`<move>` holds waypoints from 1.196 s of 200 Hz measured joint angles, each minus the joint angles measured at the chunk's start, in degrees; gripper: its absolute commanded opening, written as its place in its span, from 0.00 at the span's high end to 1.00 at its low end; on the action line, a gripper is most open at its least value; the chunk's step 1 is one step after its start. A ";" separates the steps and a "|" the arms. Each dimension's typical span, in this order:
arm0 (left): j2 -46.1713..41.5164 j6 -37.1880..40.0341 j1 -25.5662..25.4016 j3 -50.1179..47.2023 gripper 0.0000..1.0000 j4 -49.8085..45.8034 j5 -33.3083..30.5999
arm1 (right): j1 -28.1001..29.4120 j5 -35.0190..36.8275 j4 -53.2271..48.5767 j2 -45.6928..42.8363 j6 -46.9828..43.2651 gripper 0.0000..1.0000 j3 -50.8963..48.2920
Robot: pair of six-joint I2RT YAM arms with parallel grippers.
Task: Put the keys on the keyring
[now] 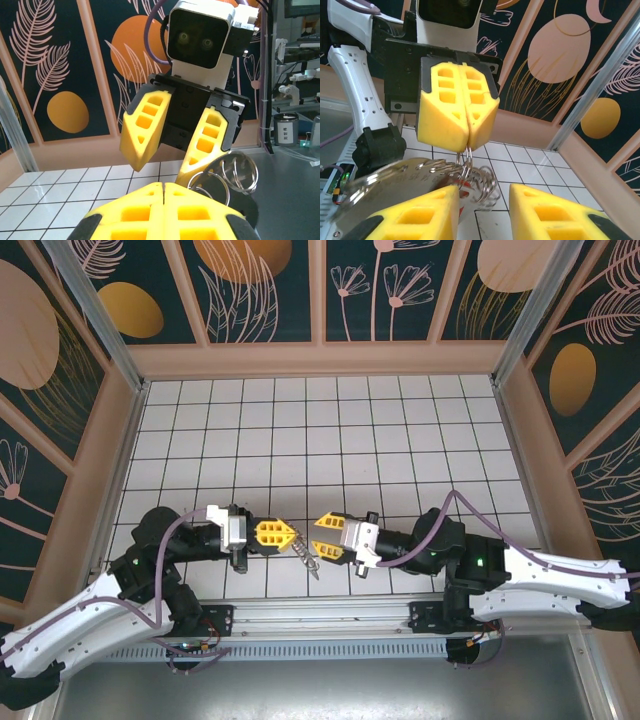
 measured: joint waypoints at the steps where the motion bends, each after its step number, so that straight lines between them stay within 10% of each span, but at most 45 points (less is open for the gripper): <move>1: 0.02 0.02 0.00 0.00 1.00 0.00 0.04 | 0.00 0.02 -0.02 0.04 0.00 0.68 0.00; 239: 0.55 0.04 0.00 0.00 1.00 -0.92 1.33 | 0.02 -0.76 1.27 3.89 2.08 0.88 -0.31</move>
